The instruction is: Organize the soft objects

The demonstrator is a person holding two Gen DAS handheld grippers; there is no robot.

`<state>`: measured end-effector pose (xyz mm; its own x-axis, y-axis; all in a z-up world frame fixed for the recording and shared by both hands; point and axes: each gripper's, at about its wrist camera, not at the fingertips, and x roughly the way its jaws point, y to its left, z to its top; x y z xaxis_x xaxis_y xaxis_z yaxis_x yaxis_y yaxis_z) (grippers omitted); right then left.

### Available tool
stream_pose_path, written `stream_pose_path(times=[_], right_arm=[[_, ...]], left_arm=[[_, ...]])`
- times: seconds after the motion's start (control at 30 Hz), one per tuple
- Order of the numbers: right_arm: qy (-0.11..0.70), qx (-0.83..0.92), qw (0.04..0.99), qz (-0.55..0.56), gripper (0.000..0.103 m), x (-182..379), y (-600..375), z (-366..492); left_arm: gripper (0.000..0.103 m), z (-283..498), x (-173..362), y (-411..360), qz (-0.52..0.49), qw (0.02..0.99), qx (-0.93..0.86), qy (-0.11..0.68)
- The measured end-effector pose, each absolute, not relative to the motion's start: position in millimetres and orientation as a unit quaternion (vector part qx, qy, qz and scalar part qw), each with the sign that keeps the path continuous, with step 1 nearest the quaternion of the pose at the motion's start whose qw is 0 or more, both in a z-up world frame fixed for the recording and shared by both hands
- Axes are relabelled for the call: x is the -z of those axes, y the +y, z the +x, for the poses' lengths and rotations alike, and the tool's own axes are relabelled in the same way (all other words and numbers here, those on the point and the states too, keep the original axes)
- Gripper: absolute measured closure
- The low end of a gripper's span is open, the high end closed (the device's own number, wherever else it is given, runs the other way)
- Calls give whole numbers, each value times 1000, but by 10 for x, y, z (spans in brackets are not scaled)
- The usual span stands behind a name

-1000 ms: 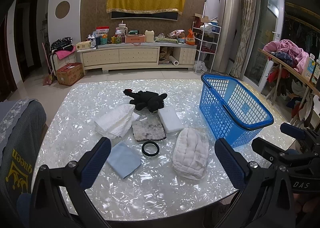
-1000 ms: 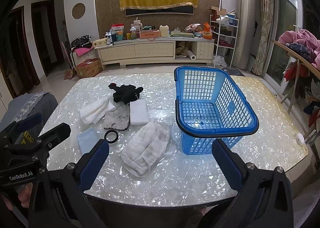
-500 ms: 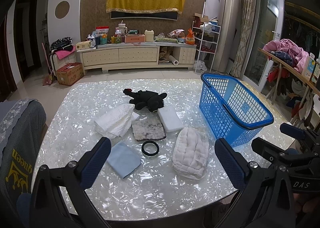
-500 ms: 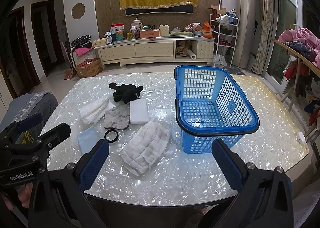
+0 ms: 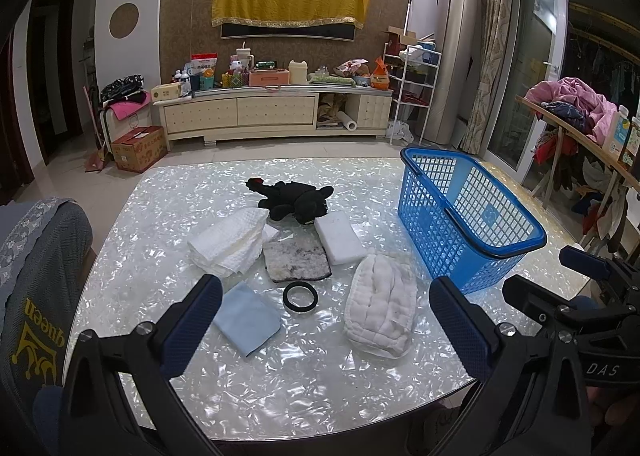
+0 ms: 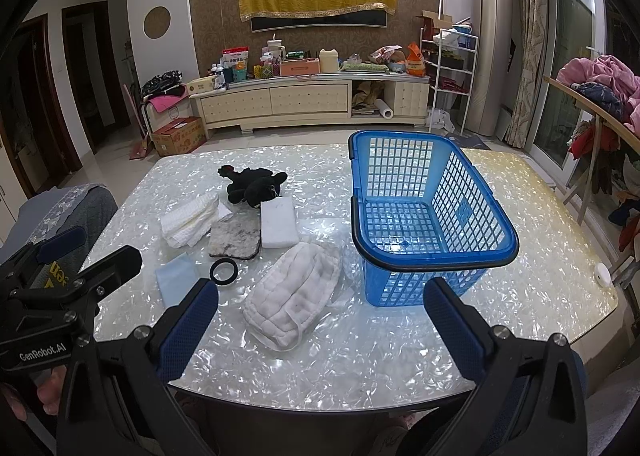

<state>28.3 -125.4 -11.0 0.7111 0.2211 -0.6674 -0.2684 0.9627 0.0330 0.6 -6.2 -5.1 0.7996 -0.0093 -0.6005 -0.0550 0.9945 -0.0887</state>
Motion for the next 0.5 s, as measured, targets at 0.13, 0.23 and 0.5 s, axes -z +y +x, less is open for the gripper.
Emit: stream_pose_path(times=[0.13,0.23,0.5], right_arm=[[357,-133,924,-33,0,110,-1241,278],[356,-133,924,-33,0,111,-1251,281],[354,-132,926,-31,0,95,-1254,282]], left_arm=[[0,-8,66,-76,-51,947,-12,317],[0,-28,74,-89,-50,947,-13,316],[0,1,43,-62,-50,947,-9,317]])
